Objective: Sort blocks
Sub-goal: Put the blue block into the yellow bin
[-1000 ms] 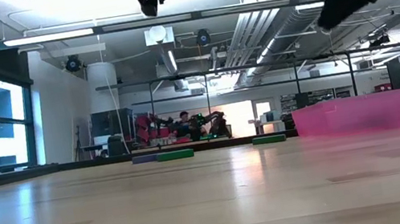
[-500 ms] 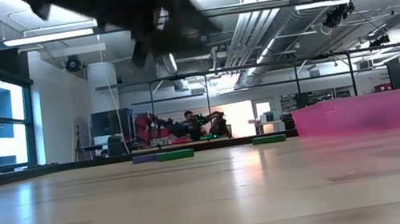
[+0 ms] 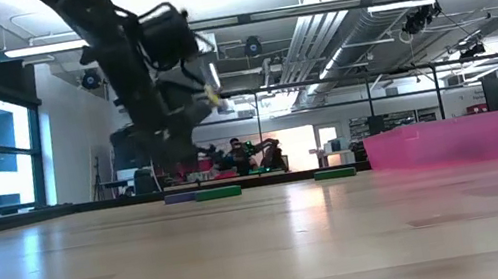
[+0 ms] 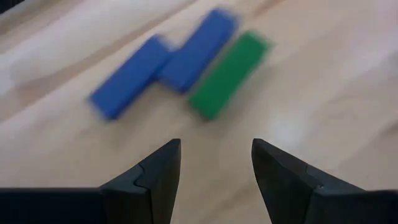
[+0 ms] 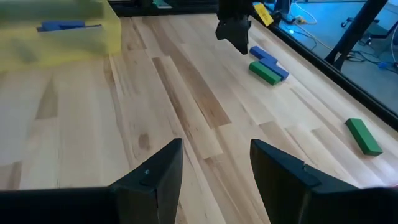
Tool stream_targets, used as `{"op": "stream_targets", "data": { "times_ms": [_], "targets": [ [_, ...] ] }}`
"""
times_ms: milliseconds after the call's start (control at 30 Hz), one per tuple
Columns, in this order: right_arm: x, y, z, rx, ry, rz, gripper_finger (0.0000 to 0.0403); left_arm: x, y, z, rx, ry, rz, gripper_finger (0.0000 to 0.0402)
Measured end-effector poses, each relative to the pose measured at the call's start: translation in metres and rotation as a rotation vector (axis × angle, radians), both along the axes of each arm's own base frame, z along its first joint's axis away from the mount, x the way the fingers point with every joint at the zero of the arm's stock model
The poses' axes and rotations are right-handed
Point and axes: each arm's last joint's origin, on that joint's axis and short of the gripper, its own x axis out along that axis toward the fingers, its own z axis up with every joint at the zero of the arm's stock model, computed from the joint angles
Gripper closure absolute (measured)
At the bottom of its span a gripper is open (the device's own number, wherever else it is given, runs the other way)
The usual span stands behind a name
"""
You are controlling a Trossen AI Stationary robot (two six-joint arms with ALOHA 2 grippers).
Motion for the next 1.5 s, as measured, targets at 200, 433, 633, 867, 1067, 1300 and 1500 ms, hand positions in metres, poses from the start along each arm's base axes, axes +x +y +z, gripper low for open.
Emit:
{"op": "stream_targets", "data": {
  "times_ms": [200, 433, 633, 867, 1067, 1300, 1500],
  "targets": [
    [-0.001, -0.002, 0.001, -0.005, 0.000, -0.003, 0.0231, -0.012, 0.032, 0.011, -0.011, 0.145, -0.008, 0.0216],
    [-0.001, -0.002, 0.001, -0.003, -0.001, -0.003, 0.0231, -0.021, 0.074, 0.020, -0.062, 0.133, -0.059, 0.0215],
    [0.000, -0.001, 0.002, 0.003, -0.006, -0.002, 0.0231, -0.031, 0.099, 0.005, -0.149, 0.163, -0.141, 0.0215],
    [0.000, -0.001, 0.002, 0.006, -0.005, -0.001, 0.0231, -0.026, 0.105, -0.010, -0.096, 0.252, -0.269, 0.0215],
    [0.000, -0.001, 0.002, 0.012, -0.001, 0.002, 0.0231, -0.020, 0.106, -0.021, -0.077, 0.274, -0.316, 0.0215],
    [0.000, -0.001, 0.002, 0.018, -0.001, 0.004, 0.0231, -0.018, 0.105, -0.033, -0.077, 0.343, -0.354, 0.0220],
    [0.000, 0.000, 0.002, 0.021, -0.002, 0.005, 0.0231, -0.016, 0.098, -0.033, -0.096, 0.341, -0.384, 0.0298]
  ]
}}
